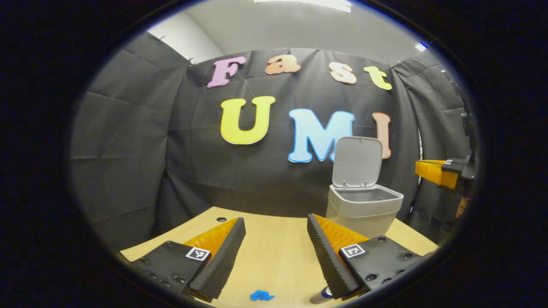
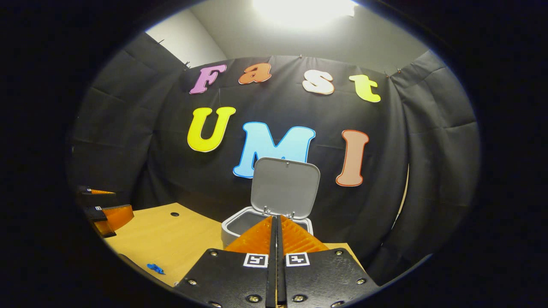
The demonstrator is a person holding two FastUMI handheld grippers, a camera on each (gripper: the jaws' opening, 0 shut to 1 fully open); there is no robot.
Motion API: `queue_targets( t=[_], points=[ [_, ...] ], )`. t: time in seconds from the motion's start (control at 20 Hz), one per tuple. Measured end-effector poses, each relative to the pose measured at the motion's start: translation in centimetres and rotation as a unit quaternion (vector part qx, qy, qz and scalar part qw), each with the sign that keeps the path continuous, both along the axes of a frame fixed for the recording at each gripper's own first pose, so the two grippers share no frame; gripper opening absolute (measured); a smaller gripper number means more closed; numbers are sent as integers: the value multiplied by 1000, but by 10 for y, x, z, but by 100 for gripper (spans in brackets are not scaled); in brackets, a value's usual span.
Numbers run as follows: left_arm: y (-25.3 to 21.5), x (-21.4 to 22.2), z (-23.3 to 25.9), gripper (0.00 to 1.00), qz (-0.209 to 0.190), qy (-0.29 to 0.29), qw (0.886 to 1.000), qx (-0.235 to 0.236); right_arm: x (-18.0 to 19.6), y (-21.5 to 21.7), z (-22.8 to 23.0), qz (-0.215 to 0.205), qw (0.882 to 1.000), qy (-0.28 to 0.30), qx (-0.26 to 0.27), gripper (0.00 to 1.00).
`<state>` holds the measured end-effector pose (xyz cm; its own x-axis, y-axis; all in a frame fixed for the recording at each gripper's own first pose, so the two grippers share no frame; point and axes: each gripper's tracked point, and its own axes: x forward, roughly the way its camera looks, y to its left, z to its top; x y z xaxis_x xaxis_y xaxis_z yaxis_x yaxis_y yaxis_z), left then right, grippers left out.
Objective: Press the lid of the desktop garbage bin to open it, pick up the crumpled paper on the desktop and throw it into the bin, then pick up the pop can on the desktop and drop it into the bin, and finally close the garbage bin lid.
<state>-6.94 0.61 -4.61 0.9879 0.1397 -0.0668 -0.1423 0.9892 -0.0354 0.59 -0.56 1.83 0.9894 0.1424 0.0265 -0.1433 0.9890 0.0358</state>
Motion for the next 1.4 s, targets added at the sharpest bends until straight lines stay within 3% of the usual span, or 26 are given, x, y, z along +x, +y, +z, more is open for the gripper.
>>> queue_targets(
  t=[0.35,0.5,0.55,0.65,0.8,0.85,0.9,1.0,1.05,1.4],
  points=[
    [8,-19,-70,97,-53,58,996,42,-29,14,8,-25,999,7,36,1],
    [17,-27,-103,97,-75,88,992,43,-42,17,11,-56,998,5,42,4],
    [21,-29,-114,95,-82,99,991,41,-46,19,12,-65,997,6,42,14],
    [27,-30,-134,98,-97,118,988,30,-53,19,14,-86,996,5,36,24],
    [34,-29,-164,97,-111,147,983,20,-61,26,19,-100,995,3,27,34],
    [36,-27,-172,97,-112,155,981,17,-62,25,20,-103,994,4,30,47],
    [38,-26,-178,97,-113,162,980,13,-64,25,21,-104,994,4,35,47],
    [35,-25,-197,95,-121,184,975,11,-65,30,21,-99,994,7,42,65],
    [35,-23,-208,97,-123,199,972,12,-66,29,22,-101,994,7,43,87],
    [39,-15,-283,98,-110,283,953,-11,-65,18,21,-118,992,9,42,91]
  ],
)
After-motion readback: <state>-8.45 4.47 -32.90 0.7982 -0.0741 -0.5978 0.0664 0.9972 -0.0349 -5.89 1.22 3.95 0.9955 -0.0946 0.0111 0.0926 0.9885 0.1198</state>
